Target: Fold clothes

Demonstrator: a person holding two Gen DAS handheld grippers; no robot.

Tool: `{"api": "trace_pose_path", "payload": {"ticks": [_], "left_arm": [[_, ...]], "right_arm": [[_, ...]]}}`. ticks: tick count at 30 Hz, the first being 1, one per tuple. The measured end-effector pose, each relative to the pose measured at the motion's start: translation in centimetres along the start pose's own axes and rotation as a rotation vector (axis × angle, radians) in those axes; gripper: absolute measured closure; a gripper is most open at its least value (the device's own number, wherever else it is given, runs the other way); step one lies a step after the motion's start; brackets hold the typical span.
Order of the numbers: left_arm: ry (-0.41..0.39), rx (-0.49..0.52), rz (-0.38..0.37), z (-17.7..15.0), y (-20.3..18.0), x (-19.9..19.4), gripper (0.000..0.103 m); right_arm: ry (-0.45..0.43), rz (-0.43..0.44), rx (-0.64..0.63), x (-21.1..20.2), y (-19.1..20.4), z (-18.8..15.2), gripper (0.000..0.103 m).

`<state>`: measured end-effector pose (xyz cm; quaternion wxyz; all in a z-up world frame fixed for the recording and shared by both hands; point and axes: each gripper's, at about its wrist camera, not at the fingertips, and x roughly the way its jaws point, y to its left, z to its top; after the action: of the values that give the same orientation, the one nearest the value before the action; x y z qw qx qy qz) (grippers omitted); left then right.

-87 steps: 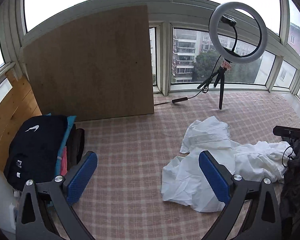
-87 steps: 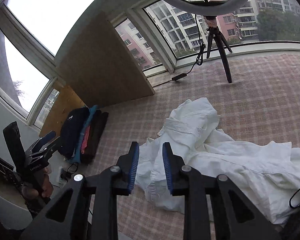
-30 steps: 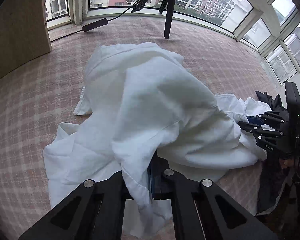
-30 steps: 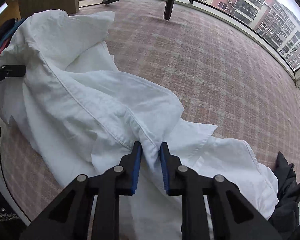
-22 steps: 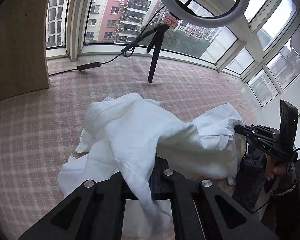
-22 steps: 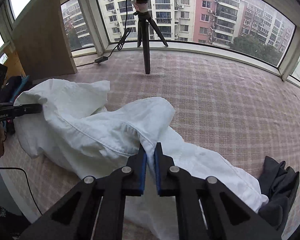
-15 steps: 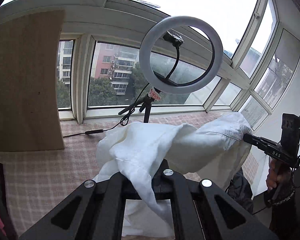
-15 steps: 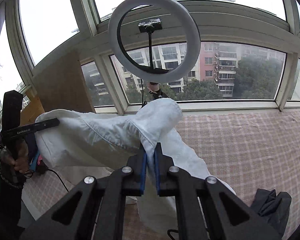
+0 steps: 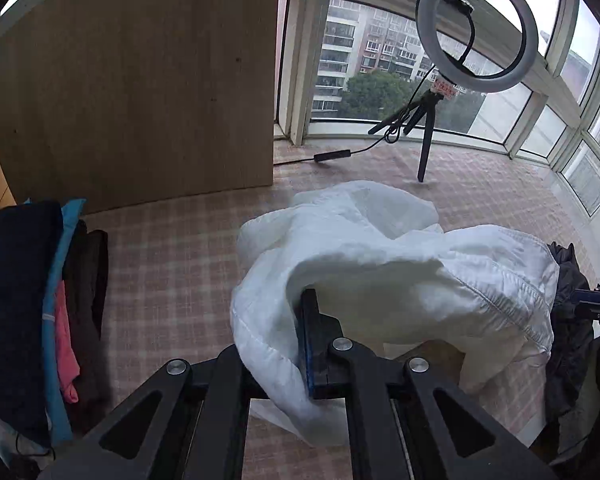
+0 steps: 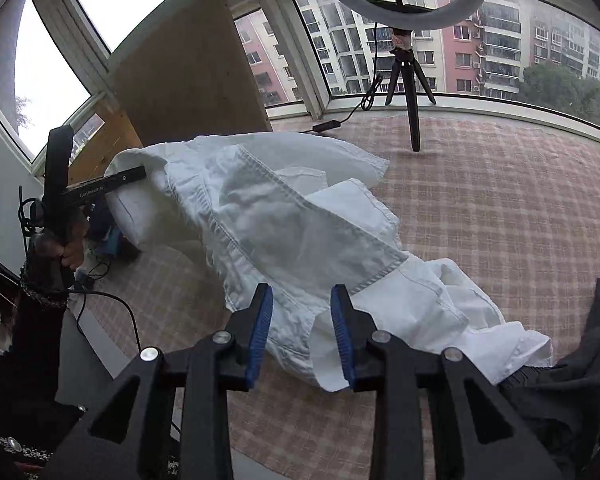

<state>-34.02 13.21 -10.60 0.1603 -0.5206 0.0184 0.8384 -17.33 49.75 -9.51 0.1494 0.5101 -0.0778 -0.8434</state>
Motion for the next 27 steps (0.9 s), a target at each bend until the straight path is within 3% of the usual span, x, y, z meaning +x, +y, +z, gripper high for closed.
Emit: {"api": "trace_pose_path", "payload": {"ticks": [2,5,6,7,8,10,13,17,19,22,24,26,27], "left_arm": [[0.109,-0.133,-0.02,-3.1,3.8,3.1,0.097],[0.082,-0.262,-0.084,-5.8,7.3,2.6,0.084],[0.054,-0.259,-0.081,-6.1,7.4,1.9,0.082],[0.024,-0.24,-0.069,-6.3,7.2,1.0,0.082],[-0.006,-0.221,-0.057,-6.4,7.0,0.2,0.082],[-0.039,-0.163,-0.018,-6.5,6.1,-0.9,0.083],[-0.063,-0.106,-0.02,-6.3,5.1,-2.1,0.082],[-0.087,-0.119,-0.016,-6.8,5.5,-3.5,0.081],[-0.079,-0.142,0.029,-7.4,6.5,-3.7,0.08],[-0.072,-0.197,0.092,-8.5,8.5,-3.7,0.08],[-0.065,-0.242,0.086,-9.0,9.7,-3.7,0.08],[-0.064,-0.258,0.085,-9.1,10.1,-3.7,0.08],[-0.065,-0.256,0.086,-9.1,10.0,-3.7,0.08]], "right_arm": [[0.055,0.017,0.015,1.2,-0.3,-1.2,0.073],[0.017,0.055,-0.079,0.3,1.7,-0.1,0.068],[-0.01,0.071,-0.134,0.3,3.0,0.8,0.062],[-0.036,0.088,-0.19,0.4,4.4,1.8,0.047],[-0.064,0.096,-0.243,0.9,5.7,2.7,0.039],[-0.078,0.083,-0.34,3.3,8.0,4.5,0.039],[0.011,0.129,-0.39,9.1,9.8,6.6,0.039],[0.157,0.182,-0.392,17.0,11.2,7.9,0.04],[0.198,0.204,-0.391,19.1,12.0,7.9,0.04],[0.244,0.276,-0.424,20.1,13.4,7.3,0.047],[0.255,0.214,-0.525,20.3,14.5,6.5,0.055],[0.248,0.188,-0.57,19.9,14.7,6.2,0.08],[0.243,0.178,-0.587,19.7,14.8,6.0,0.084]]}}
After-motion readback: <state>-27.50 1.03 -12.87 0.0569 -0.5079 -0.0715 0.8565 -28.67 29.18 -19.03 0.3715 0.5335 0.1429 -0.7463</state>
